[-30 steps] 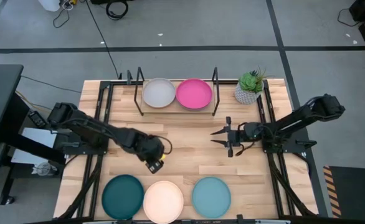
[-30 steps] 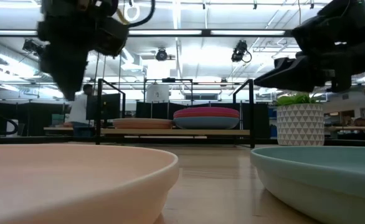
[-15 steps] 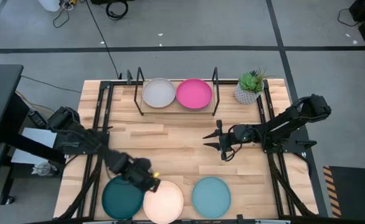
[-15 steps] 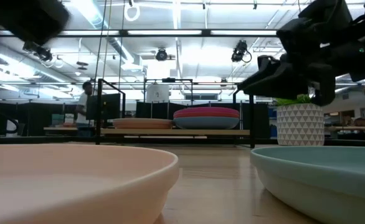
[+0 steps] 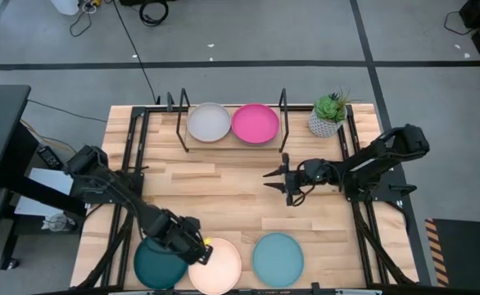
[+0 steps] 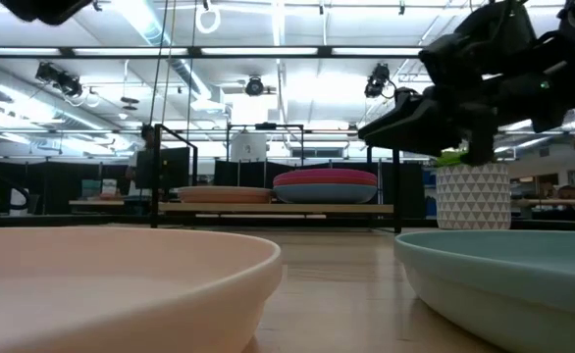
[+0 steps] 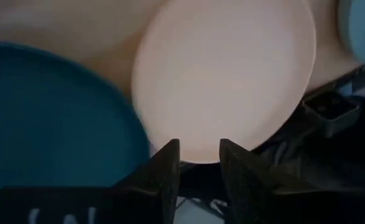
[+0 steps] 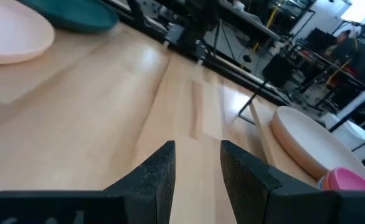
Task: Place and stack plates onto a shelf
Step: Stack the dark green plate on top of the pink plate on the shelf
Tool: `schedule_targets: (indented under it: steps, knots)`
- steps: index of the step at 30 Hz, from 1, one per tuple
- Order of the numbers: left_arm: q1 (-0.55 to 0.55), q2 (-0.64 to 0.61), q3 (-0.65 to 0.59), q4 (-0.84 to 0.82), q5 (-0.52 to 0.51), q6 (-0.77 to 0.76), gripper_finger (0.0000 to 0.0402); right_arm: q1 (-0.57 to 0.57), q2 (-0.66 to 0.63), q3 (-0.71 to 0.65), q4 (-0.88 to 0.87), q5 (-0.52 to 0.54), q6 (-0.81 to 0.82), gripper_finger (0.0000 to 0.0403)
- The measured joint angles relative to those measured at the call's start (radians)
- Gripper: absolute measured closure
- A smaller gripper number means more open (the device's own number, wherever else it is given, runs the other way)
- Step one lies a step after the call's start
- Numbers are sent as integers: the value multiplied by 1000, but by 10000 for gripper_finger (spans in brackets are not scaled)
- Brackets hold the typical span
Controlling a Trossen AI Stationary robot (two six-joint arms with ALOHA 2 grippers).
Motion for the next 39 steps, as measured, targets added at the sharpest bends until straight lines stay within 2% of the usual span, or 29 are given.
schedule_targets:
  steps: [7,13,15,20,23,33,39]
  knots:
    - [-45,78,9,-95,146,42,283,-14,2,0,10,-73,-28,270]
    - [-39,79,16,-249,147,133,283,-16,8,0,21,-79,-34,270]
    - [-38,78,19,-316,126,188,283,-15,11,-1,11,-79,-34,270]
    - [-43,93,18,-445,-19,392,283,-15,17,0,16,-79,-15,270]
    - [-35,96,18,-434,-80,541,283,-14,17,0,8,-79,13,270]
    - [-16,160,18,-487,-137,862,283,18,17,-1,-40,-80,79,270]
    - [-10,163,-21,-475,-118,933,283,46,17,-1,-77,-80,128,270]
